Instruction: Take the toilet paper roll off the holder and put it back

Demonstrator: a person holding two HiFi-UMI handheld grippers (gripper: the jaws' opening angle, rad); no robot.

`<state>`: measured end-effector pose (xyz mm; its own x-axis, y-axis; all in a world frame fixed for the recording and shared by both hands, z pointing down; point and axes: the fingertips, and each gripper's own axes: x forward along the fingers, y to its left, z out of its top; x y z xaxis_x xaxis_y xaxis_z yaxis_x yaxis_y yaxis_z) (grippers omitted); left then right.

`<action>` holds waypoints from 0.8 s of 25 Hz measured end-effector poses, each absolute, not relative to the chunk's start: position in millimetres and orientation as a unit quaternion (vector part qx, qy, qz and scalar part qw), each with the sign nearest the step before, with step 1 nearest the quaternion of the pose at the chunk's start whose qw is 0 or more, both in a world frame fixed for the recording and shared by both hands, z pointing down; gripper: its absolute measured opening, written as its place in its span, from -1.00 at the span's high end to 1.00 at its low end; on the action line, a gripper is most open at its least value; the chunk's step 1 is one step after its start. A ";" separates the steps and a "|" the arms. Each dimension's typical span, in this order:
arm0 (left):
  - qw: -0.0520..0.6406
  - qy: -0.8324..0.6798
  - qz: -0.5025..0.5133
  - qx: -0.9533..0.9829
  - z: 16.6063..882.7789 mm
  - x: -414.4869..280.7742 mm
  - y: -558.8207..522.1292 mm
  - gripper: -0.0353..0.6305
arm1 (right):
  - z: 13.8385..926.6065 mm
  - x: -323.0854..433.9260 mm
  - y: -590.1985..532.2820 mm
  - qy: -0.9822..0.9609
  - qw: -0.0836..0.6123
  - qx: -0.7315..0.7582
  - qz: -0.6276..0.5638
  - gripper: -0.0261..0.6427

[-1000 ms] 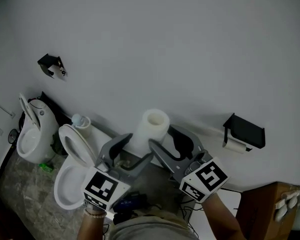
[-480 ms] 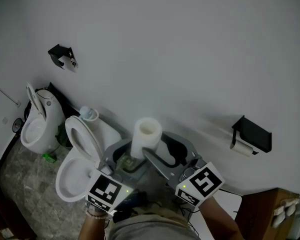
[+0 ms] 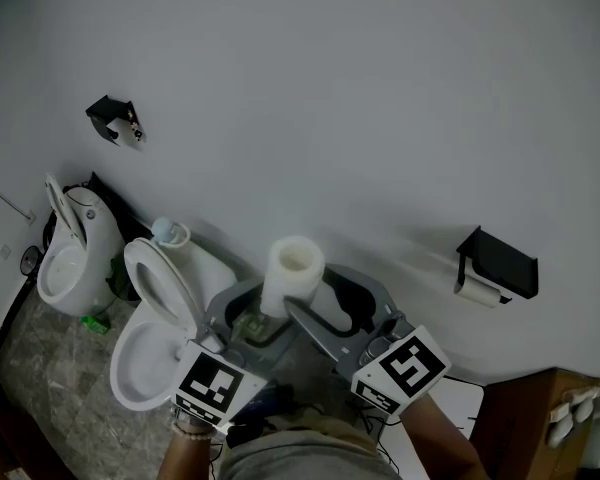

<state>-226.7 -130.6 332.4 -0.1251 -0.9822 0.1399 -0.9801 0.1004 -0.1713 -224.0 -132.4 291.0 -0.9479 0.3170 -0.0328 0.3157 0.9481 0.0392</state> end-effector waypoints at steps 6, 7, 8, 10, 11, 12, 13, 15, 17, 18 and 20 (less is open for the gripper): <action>0.020 0.729 -0.109 -0.675 324.6 -218.8 -142.5 0.16 | 283.3 -215.6 -142.8 0.990 0.022 0.137 0.034 0.22; 0.025 0.725 -0.114 -0.679 323.6 -217.0 -146.0 0.16 | 282.2 -213.4 -146.0 0.990 0.021 0.133 0.039 0.22; 0.028 0.721 -0.116 -0.683 322.5 -215.1 -149.8 0.16 | 281.0 -211.3 -149.3 0.990 0.020 0.129 0.044 0.22; 0.025 0.714 -0.110 -0.691 319.9 -210.5 -158.2 0.15 | 278.2 -206.8 -156.8 0.991 0.022 0.118 0.052 0.22; 0.023 0.711 -0.106 -0.695 318.6 -207.8 -162.9 0.15 | 276.7 -204.2 -161.2 0.992 0.024 0.111 0.055 0.22; 0.024 0.706 -0.103 -0.700 317.1 -204.9 -168.0 0.15 | 275.2 -201.4 -166.1 0.993 0.025 0.104 0.056 0.22; 0.028 0.700 -0.104 -0.706 315.6 -201.8 -173.5 0.15 | 273.8 -198.2 -171.5 0.993 0.027 0.096 0.056 0.22; 0.032 0.687 -0.100 -0.719 312.5 -194.6 -185.1 0.13 | 271.1 -191.1 -183.0 0.995 0.029 0.080 0.057 0.22; 0.020 0.677 -0.083 -0.731 309.7 -186.1 -196.9 0.13 | 269.4 -183.5 -195.1 0.996 0.029 0.063 0.061 0.22; 0.017 0.671 -0.076 -0.737 308.5 -181.7 -203.0 0.12 | 269.3 -179.6 -201.8 0.996 0.027 0.052 0.063 0.22; 0.015 0.657 -0.069 -0.750 307.1 -172.9 -215.6 0.12 | 270.2 -170.6 -217.1 0.997 0.025 0.026 0.066 0.22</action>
